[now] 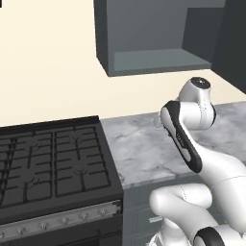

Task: Pick up the sponge and bar soap from the sink, and place them back in the cabinet, and close the cabinet door.

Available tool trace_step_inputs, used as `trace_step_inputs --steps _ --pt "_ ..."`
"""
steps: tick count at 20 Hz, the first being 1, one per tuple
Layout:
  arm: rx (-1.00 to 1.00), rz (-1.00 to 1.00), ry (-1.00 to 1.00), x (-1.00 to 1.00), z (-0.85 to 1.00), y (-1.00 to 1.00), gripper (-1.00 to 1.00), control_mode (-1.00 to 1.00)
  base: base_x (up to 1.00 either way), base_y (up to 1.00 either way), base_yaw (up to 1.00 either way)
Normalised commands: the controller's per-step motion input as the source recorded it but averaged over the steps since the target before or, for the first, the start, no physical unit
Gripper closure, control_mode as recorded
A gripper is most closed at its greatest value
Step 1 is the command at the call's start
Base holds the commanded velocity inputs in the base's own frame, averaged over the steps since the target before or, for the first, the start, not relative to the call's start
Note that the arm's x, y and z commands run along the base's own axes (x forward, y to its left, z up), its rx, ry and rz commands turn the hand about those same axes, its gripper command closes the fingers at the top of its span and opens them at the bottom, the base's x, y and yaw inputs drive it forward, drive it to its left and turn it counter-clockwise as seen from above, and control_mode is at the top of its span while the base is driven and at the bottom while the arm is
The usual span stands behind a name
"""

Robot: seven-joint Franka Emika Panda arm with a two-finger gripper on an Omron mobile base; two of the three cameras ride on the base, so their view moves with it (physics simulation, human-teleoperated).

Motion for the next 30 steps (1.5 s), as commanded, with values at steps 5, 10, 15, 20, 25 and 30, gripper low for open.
trace_step_inputs --steps 5,10,15,20,25,30 --pt "0.0 0.0 0.0 0.0 0.0 0.0 1.0 1.0 0.12 -0.34 0.11" --pt "0.0 0.0 0.0 0.0 0.0 0.0 1.0 1.0 0.03 -0.08 0.09" --pt "0.0 0.0 0.0 0.0 0.0 0.0 1.0 1.0 0.0 0.0 0.02" --pt "0.0 0.0 0.0 0.0 0.0 0.0 1.0 1.0 0.0 0.0 0.0" --pt "0.0 0.0 0.0 0.0 0.0 0.0 1.0 1.0 0.0 0.0 0.0" --pt "0.0 0.0 -0.03 0.0 0.12 0.0 1.0 -1.0 0.0 0.0 0.0"
